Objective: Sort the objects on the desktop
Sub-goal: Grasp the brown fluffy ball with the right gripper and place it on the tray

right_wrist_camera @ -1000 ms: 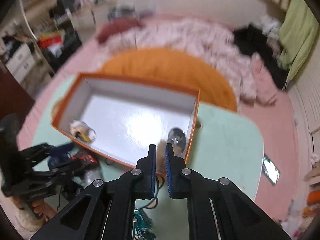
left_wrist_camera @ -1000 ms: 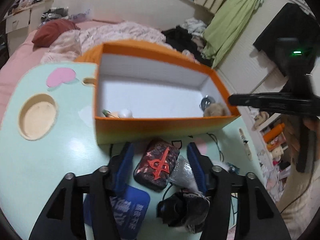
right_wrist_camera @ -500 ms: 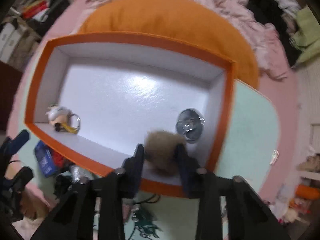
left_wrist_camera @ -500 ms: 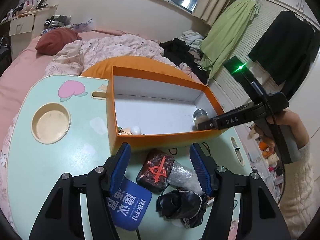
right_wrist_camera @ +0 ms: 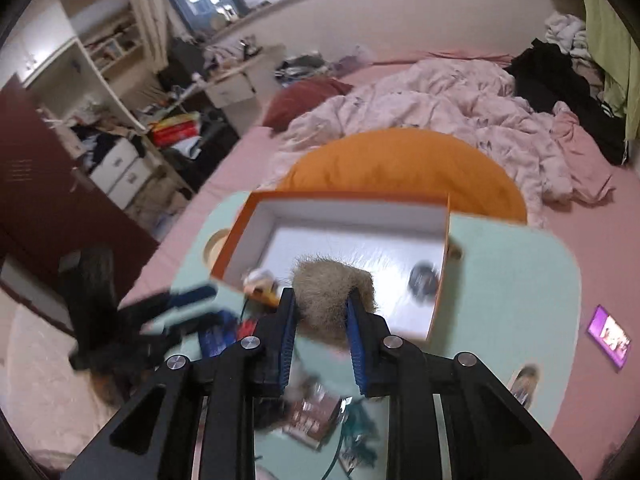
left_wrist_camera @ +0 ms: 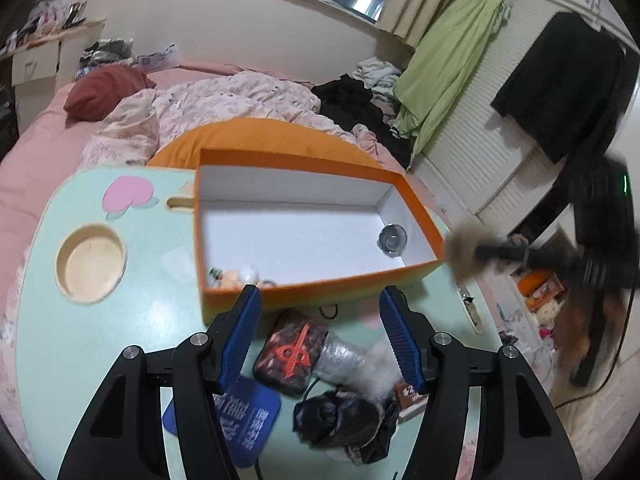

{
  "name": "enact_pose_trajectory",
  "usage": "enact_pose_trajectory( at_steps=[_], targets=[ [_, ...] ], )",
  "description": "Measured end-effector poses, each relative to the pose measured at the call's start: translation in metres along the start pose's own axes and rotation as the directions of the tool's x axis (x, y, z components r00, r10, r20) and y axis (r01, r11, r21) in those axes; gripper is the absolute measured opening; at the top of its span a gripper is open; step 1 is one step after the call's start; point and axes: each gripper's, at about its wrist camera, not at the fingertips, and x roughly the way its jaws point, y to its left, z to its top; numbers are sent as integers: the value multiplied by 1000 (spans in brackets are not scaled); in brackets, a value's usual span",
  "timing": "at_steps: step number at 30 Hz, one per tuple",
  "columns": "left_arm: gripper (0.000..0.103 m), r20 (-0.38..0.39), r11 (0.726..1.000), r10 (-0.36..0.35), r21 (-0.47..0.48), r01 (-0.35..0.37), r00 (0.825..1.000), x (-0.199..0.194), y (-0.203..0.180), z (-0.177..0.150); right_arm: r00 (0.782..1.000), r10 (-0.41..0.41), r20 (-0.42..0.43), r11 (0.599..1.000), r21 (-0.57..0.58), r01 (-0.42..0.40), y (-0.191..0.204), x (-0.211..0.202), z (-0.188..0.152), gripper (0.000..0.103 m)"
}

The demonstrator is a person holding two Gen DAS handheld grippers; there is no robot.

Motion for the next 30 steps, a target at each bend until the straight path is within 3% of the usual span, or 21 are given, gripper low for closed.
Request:
enact_pose_trajectory(
  at_steps=[5, 8, 10, 12, 17, 21, 24, 26, 28, 30],
  targets=[
    [62, -107, 999, -28, 34, 32, 994, 31, -28, 37, 990, 137, -31, 984, 123, -132, -29, 40, -48, 23],
    [62, -213, 998, -56, -5, 57, 976, 69, -40, 61, 975, 221, 39, 957, 183, -224, -43, 51, -58, 26],
    [62, -280, 997, -81, -35, 74, 957, 99, -47, 72, 958, 276, 79, 934, 213, -287, -49, 54, -61, 34],
    [62, -311, 996, -81, -46, 70, 947, 125, -54, 78, 950, 286, 124, 923, 228, -308, -49, 50, -66, 47],
    [62, -322, 998, -59, -33, 51, 945, 166, -66, 87, 928, 317, 197, 906, 226, -358, -55, 32, -82, 52],
    [58, -391, 991, -80, -126, 33, 917, 191, -60, 85, 932, 304, 199, 907, 240, -347, -65, 29, -87, 53],
    [47, -396, 994, -91, -91, 59, 914, 190, -66, 79, 926, 314, 207, 896, 256, -361, -70, 29, -87, 53],
    [31, -416, 998, -59, -45, 44, 907, 191, -72, 72, 924, 322, 207, 891, 262, -370, -73, 26, -89, 53],
    [28, -403, 999, -30, 4, 35, 915, 190, -75, 69, 924, 321, 207, 890, 269, -369, -77, 26, -89, 53],
    [14, -400, 999, -22, 12, 30, 916, 189, -74, 67, 924, 319, 208, 887, 277, -369, -80, 26, -89, 53]
  ],
)
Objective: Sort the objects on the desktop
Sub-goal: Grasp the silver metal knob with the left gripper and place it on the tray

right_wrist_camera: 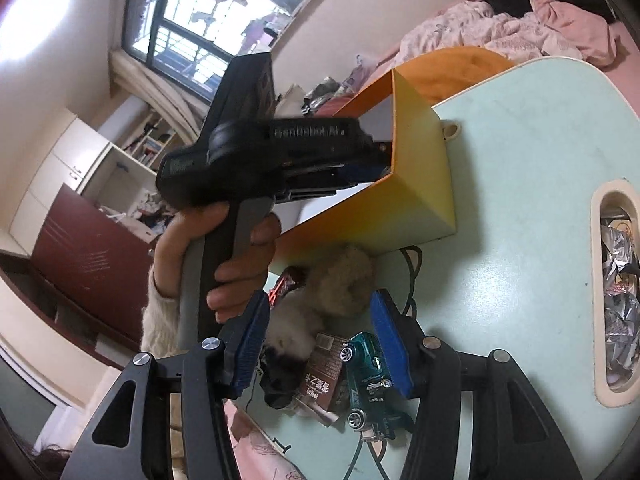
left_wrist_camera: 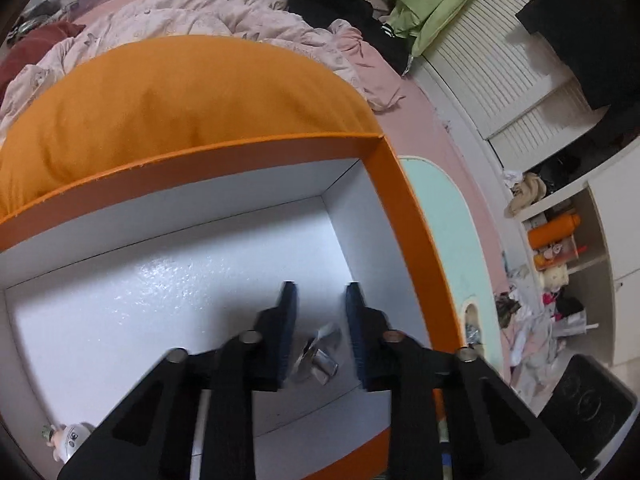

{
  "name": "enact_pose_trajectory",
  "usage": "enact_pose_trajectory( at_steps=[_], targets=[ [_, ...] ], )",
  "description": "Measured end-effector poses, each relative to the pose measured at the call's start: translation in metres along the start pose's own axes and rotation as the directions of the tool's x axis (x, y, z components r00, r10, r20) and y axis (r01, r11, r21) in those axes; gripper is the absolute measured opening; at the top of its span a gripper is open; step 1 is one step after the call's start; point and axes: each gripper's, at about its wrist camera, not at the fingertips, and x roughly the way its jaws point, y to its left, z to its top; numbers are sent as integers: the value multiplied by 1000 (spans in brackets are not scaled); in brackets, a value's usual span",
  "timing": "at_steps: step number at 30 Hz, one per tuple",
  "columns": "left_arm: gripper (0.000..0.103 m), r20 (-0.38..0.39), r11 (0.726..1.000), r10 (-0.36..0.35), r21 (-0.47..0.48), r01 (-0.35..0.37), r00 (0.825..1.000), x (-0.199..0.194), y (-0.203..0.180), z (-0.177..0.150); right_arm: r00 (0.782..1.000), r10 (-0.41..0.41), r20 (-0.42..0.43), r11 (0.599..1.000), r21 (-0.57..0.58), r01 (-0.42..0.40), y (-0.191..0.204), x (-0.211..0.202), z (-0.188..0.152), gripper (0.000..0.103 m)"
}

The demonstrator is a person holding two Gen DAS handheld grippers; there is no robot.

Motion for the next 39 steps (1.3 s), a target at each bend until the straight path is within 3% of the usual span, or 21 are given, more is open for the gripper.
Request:
enact_pose_trajectory(
  at_steps=[1, 6, 9, 11, 14, 16, 18, 21, 23, 24, 26, 29, 32, 39],
  targets=[
    [6, -9, 1000, -12, -13, 12, 1000, 1, 3, -1, 1000, 0, 0, 1000, 5, 0, -1, 0, 0, 53],
    [7, 36, 994, -88, -60, 90, 995, -20, 27, -1, 1000, 1, 7, 1000, 9, -1, -2, -4, 1, 53],
    [25, -1, 986, -148, -72, 148, 989, -37, 32, -1, 1000, 2, 11, 1000, 11, -2, -3, -6, 1, 53],
    [46, -23, 994, -110, -29, 110, 994, -47, 26, -5, 1000, 4, 10, 1000, 16, -4, -4, -6, 2, 53],
    [49, -95, 999, -35, 15, 37, 995, -44, 23, -7, 1000, 5, 6, 1000, 22, -5, -6, -3, 3, 53],
    [49, -174, 1000, -21, 19, 25, 984, -28, 21, -8, 1000, 5, -1, 1000, 26, -5, -7, 0, 2, 53],
    [45, -226, 1000, -6, 26, 12, 974, -15, 22, -7, 1000, 4, -7, 1000, 29, -3, -8, 3, 1, 53],
    [39, -228, 1000, -9, 27, 15, 974, -15, 23, -2, 1000, 0, -13, 1000, 31, 1, -8, 5, -1, 53],
    [7, -221, 998, 42, 44, -33, 974, -15, 25, 0, 1000, 0, -12, 999, 36, 1, -10, 5, -1, 53],
    [6, -214, 997, 60, 52, -51, 975, -16, 27, 0, 1000, 0, -11, 999, 37, 0, -10, 4, -1, 53],
    [5, -203, 999, 27, 33, -21, 979, -20, 35, -1, 1000, -1, -4, 999, 40, 1, -11, 3, -1, 54],
    [5, -133, 1000, 18, 2, -18, 991, -32, 50, 1, 1000, -2, 1, 999, 45, 2, -13, 0, -1, 54],
    [4, -55, 996, -66, -56, 63, 996, -56, 68, 5, 1000, -5, 1, 999, 46, 5, -15, -1, -1, 54],
    [4, 110, 981, -188, -26, 192, 976, -124, 58, -3, 1000, -8, 5, 999, 50, 8, -14, -1, -2, 54]
  ],
)
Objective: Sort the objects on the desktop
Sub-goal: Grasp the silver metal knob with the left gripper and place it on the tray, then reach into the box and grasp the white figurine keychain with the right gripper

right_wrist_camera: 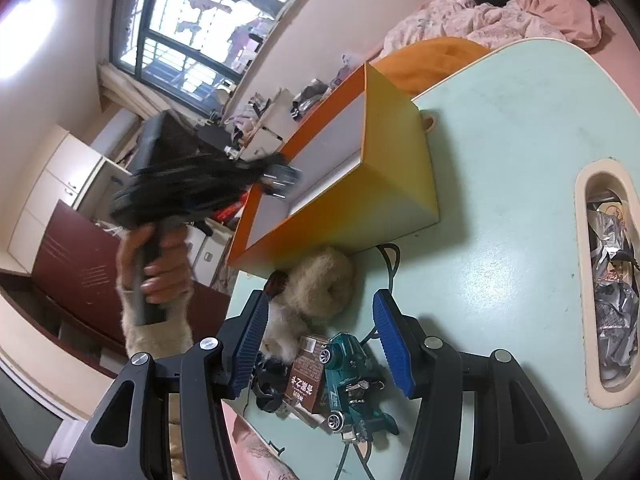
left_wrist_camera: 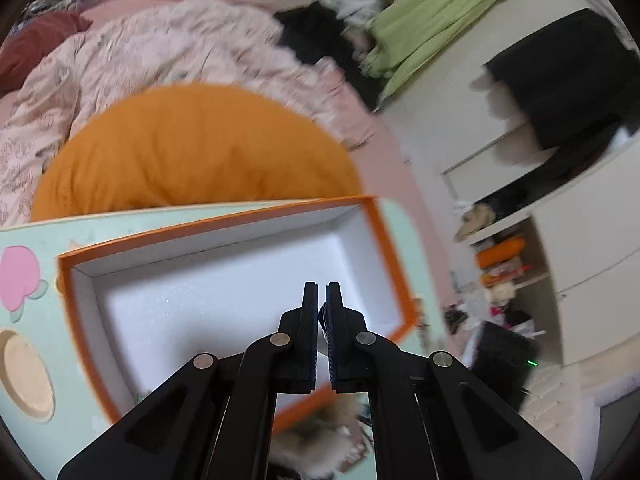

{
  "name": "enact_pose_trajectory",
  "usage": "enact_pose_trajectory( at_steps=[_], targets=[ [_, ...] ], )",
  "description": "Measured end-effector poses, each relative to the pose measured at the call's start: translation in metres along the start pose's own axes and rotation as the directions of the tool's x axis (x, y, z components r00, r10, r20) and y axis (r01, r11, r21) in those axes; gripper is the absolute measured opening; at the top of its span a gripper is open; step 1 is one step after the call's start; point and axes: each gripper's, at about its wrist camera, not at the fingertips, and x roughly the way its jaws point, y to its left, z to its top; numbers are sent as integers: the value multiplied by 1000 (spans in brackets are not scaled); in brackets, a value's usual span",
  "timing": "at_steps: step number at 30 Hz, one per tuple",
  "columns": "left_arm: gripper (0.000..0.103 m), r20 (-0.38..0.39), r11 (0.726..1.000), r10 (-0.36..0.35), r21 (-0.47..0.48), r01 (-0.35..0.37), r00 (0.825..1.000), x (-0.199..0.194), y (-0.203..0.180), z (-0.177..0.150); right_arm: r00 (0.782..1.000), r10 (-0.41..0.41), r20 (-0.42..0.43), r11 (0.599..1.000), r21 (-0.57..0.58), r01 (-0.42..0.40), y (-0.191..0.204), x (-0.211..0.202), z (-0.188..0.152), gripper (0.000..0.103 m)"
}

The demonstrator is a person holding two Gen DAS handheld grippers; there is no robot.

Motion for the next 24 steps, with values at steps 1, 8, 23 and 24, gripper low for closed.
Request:
enact_pose_trajectory(
  at_steps=[1, 8, 23, 24],
  targets=[
    [4, 18, 1000, -6, 10, 6, 1000, -4, -7, -3, 1000, 2, -1, 1000, 0, -2, 0, 0, 0, 54],
    [4, 34, 996, 21, 82, -24, 999, -4, -12, -77, 1000, 7, -1, 1000, -9, -7, 4, 0, 0, 54],
    [65, 401, 973, 200, 26, -230, 894, -86, 32, -140, 919, -392, 43, 875, -292, 387, 116, 39, 67, 55],
    [65, 404, 969, 220, 13, -246, 888, -88, 37, -142, 894, -445, 52, 840, -323, 437, 120, 50, 70, 55]
  ],
)
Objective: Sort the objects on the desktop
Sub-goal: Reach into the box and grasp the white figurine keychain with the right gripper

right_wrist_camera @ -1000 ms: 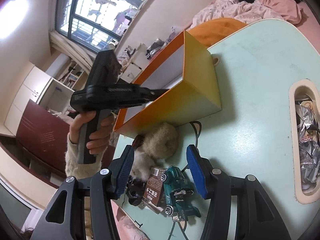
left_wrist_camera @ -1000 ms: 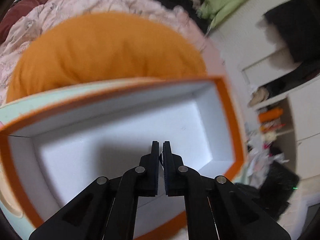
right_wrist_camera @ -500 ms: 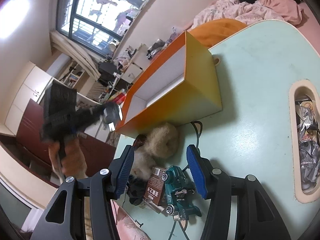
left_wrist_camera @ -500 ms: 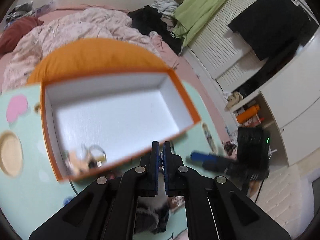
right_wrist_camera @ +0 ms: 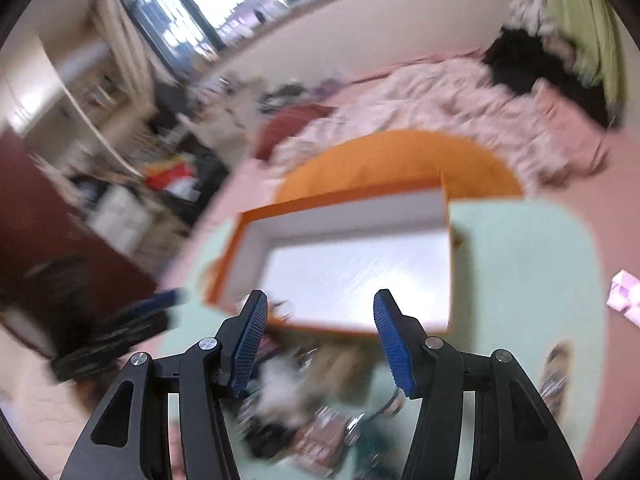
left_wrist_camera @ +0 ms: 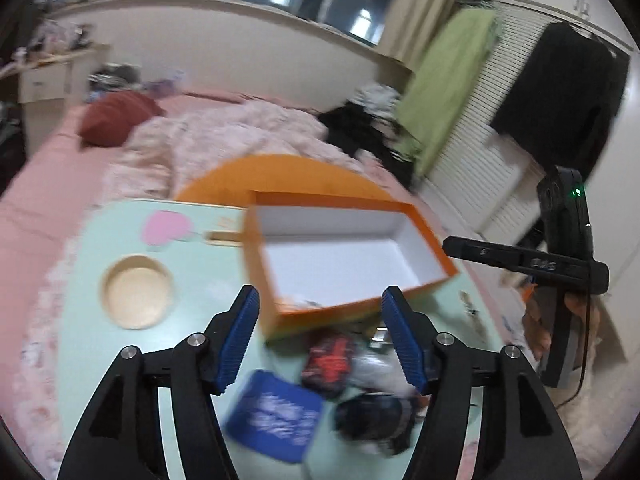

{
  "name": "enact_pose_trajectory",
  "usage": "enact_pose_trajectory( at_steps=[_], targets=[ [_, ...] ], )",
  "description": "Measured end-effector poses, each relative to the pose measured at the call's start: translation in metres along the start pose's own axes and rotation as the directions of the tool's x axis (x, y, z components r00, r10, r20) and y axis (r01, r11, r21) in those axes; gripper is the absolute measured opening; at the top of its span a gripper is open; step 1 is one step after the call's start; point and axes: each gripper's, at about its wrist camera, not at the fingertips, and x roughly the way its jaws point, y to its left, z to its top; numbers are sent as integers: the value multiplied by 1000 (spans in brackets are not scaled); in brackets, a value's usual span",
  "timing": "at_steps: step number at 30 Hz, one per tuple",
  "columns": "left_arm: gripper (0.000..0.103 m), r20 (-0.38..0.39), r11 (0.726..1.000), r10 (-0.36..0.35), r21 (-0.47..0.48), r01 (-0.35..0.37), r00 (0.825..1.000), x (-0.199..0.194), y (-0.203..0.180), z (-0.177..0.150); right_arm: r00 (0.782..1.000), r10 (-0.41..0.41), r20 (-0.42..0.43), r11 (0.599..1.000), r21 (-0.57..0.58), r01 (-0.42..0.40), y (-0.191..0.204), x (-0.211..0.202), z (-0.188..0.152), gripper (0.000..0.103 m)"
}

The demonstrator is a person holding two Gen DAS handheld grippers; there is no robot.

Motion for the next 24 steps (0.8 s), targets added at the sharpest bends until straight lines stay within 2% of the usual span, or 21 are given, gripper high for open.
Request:
enact_pose_trajectory(
  at_steps=[2, 4, 6, 10, 20, 23, 24],
  targets=[
    [66, -15, 1000, 12, -15, -13, 1000, 2, 12, -3, 989, -138, -50, 989, -65, 135, 13, 25, 2, 55],
    [66, -34, 999, 3, -33, -4, 999, 10, 18, -9, 971, -211, -112, 975, -94, 201, 16, 48, -4, 55],
    [66, -61, 999, 3, -34, -5, 998, 22, 22, -15, 968, -203, -147, 978, -77, 194, 8, 63, -12, 55],
    [66, -96, 998, 65, -20, -67, 993, 40, 18, -24, 962, -214, -167, 976, -64, 206, 1, 72, -17, 55],
    [66, -122, 999, 39, -16, -41, 992, 49, 14, -27, 955, -238, -179, 971, -76, 228, 11, 68, -13, 55],
    [66, -104, 999, 32, -17, -34, 994, 42, 13, -25, 969, -161, -185, 987, -50, 155, 14, 64, -5, 55],
    [66, -99, 999, 29, -22, -31, 995, 39, 14, -24, 976, -91, -200, 996, -26, 88, 14, 63, 0, 55]
  ],
)
